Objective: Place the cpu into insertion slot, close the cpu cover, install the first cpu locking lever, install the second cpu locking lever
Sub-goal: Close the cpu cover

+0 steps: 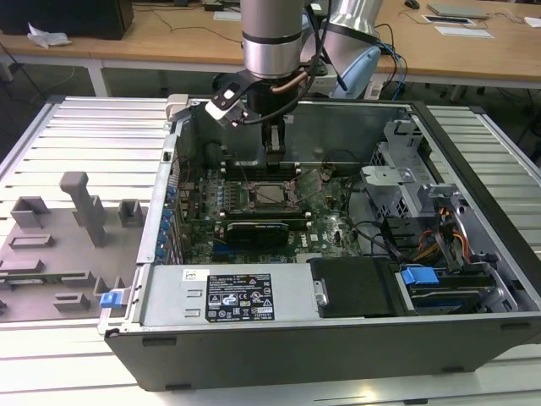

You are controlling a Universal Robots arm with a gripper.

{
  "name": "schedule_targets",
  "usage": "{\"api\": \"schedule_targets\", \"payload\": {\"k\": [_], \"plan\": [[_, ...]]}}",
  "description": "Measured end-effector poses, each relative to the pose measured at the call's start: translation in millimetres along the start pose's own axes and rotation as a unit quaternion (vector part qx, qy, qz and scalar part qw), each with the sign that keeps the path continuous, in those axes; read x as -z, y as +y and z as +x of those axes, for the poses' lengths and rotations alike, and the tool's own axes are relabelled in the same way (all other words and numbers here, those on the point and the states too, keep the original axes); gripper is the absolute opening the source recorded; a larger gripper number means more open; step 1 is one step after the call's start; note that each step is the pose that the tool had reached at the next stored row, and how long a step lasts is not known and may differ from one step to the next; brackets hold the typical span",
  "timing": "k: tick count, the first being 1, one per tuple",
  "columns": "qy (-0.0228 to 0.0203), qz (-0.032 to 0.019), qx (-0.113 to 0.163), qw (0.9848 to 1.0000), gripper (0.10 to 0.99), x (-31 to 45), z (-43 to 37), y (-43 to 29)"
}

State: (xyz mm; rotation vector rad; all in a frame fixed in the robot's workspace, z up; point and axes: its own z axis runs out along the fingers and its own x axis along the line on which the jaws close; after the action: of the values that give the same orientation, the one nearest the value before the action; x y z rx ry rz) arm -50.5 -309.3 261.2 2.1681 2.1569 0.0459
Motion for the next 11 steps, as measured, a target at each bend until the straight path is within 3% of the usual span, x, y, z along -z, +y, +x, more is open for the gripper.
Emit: {"api": "schedule_targets", "payload": {"k": [11], "plan": [[-0.0002,0.0,0.0,1.0,0.106,3.8,-0.1,0.3]]}}
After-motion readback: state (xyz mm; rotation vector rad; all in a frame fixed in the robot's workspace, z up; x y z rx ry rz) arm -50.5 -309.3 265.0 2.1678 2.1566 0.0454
